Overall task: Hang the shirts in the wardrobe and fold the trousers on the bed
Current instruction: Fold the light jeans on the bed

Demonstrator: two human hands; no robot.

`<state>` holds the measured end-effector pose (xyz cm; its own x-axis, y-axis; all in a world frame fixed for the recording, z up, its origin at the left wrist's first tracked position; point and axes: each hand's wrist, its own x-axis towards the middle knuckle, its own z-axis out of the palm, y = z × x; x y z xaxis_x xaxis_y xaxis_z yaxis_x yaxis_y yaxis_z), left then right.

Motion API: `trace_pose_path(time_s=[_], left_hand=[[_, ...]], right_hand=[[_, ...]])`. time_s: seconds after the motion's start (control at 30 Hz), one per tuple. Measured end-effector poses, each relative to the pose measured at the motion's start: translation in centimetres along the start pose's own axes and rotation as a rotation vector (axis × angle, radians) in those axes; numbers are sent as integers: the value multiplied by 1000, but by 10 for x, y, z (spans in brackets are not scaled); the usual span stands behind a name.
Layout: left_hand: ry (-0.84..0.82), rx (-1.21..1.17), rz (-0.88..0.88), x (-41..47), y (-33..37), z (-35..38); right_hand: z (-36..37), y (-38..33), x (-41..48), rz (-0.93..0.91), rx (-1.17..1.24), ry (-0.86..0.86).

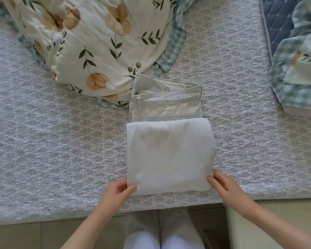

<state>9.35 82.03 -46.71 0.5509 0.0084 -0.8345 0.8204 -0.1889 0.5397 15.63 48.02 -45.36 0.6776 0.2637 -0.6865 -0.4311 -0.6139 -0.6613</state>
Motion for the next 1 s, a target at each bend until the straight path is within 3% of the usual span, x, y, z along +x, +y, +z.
trace_pose_path(time_s=[0.1,0.2,0.23,0.33,0.43,0.53,0.63,0.83,1.0], left_hand=[[-11,232,-2,2,-1,-11],[125,448,135,9,10,-28],[225,561,265,13,15,-36],[471,1028,813,33,33,-60],[302,1514,1115,57,61,-72],[33,1807,1195,79,86,-69],[-69,1900,1230,99,100,-64],[-103,1873,1325,119,100,-63],[-94,1812,1409,129,100,-65]], right_hand=[[-6,-3,1,43,-109,-69],[-27,-9,8,10,-295,-16],[-38,-14,11,-66,-409,90],[-67,-31,31,-518,-926,357],[-77,-51,57,-810,-1326,177],[-78,-61,83,-958,-1582,-41],[-82,-61,103,-1036,-1620,-107],[-78,-55,126,-1073,-1676,-145],[-67,-44,140,-1133,-1691,-7]])
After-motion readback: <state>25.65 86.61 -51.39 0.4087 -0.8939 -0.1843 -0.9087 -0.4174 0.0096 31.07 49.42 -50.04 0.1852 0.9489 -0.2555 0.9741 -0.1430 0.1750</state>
